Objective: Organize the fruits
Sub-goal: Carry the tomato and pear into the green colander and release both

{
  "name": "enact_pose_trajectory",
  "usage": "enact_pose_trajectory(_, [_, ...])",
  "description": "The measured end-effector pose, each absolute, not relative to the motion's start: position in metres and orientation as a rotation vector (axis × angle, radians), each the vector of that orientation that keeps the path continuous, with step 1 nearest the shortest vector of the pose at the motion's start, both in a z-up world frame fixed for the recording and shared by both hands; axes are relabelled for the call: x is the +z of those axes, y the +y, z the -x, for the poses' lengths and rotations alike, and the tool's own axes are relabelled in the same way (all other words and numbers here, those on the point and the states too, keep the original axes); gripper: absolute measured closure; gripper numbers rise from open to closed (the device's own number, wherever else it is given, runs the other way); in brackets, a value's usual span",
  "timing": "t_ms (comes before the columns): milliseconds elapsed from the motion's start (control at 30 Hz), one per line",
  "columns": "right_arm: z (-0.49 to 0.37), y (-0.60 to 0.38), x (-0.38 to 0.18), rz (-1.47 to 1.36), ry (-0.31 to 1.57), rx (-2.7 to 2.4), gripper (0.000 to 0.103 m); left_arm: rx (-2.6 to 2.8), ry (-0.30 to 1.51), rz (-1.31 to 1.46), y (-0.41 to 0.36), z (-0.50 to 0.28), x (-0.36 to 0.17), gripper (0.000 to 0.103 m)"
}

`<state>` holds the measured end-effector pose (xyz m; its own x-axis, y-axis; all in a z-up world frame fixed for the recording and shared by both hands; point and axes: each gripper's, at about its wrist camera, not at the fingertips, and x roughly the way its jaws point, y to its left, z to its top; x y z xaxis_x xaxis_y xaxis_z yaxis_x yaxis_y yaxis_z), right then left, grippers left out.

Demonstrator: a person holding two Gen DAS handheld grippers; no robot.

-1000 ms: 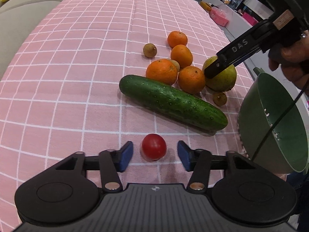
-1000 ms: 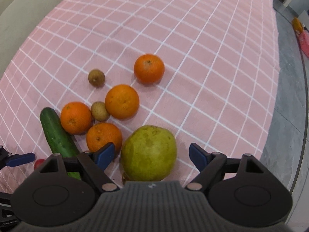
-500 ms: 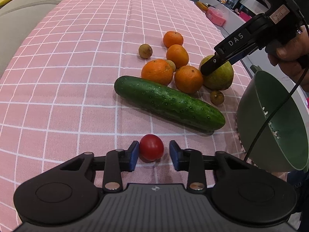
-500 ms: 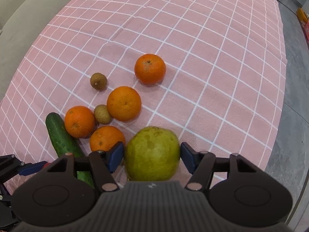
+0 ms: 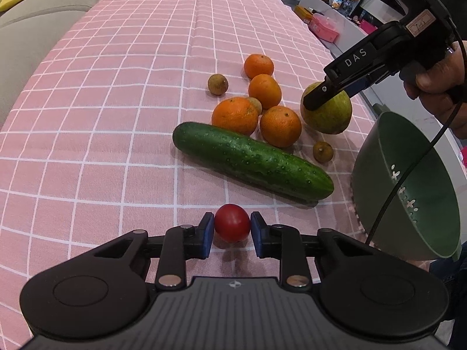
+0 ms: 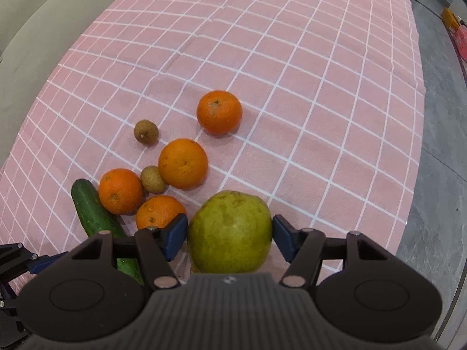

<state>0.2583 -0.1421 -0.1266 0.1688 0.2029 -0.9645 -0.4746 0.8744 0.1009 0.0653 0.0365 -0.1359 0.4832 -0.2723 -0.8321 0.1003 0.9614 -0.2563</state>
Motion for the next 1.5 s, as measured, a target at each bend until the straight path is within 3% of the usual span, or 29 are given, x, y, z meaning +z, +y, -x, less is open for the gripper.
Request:
enact_pose_trajectory(600, [-0.187,-0.218,-0.005,0.156,1.164,0.465,0.042,-0.433,0.870,0.051,-0.032,-0.061,-0.044,0.073])
enact_pose_trajectory(1000, [-0.121,-0.283,-0.070,0.055,1.269,0.382,0.042,-0.729,0.881,-0.394,-0.140,-0.048,-0.065,0.073])
enact_pose_trajectory(1300, [-0.128,-0.280,-0.110,0.050,1.332,0.419,0.042,-0.843,1.055,-0.669,-0.172,-0.069,-0.119,0.072])
enact_pose_trajectory(1500, [-0.131,-0.276,-0.125,0.062,1.372,0.446,0.042,-0.946,1.157,-0.670,-0.181,-0.081,-0.138,0.072])
